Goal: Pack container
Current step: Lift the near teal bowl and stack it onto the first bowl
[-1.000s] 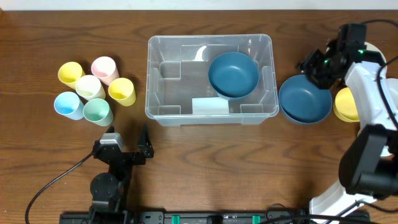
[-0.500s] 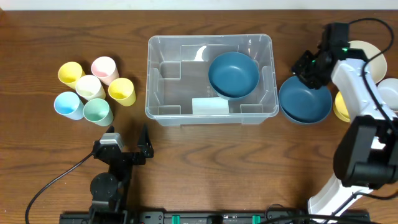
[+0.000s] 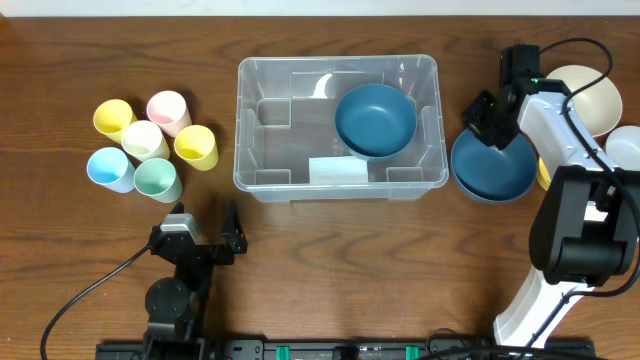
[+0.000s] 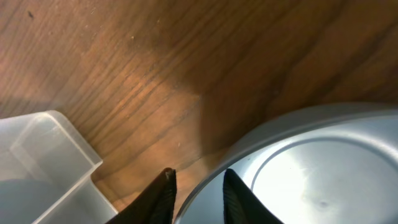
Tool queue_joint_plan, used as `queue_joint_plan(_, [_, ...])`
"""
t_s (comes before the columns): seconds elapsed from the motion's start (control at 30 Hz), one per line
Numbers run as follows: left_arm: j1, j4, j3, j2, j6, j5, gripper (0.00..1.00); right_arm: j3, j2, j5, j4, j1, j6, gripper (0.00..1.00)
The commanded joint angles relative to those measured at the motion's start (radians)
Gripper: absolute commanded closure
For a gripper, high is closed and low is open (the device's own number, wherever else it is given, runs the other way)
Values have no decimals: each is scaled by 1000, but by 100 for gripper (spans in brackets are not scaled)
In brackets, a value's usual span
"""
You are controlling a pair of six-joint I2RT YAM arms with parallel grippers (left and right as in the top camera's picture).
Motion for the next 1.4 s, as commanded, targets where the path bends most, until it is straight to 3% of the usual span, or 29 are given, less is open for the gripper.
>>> queue_joint_plan(0.0, [6, -37, -19, -5, 18, -14, 2, 8, 10, 41, 1, 5, 6, 80])
queue_joint_plan(0.13, [6, -37, -19, -5, 18, -14, 2, 8, 10, 44, 11, 3, 2, 99])
queue_joint_plan(0.43, [6, -37, -19, -5, 18, -14, 2, 8, 9, 34, 30, -21, -61, 99])
queue_joint_plan(0.6, [6, -38, -19, -5, 17, -15, 2, 35, -8, -72, 68, -40, -111, 99])
queue_joint_plan(0.73, [6, -37, -19, -5, 18, -15, 2, 152, -45, -129, 10, -63, -156, 99])
queue_joint_plan(0.97, [6, -37, -19, -5, 17, -15, 2, 473, -142, -224, -196, -52, -368, 99])
queue_joint_plan(1.13, [6, -38, -19, -5, 18, -14, 2, 580, -228, -280, -262, 26, -460, 99])
queue_joint_plan(1.37, [6, -37, -19, -5, 17, -14, 2, 576, -279, -221, -284, 298, -624, 99])
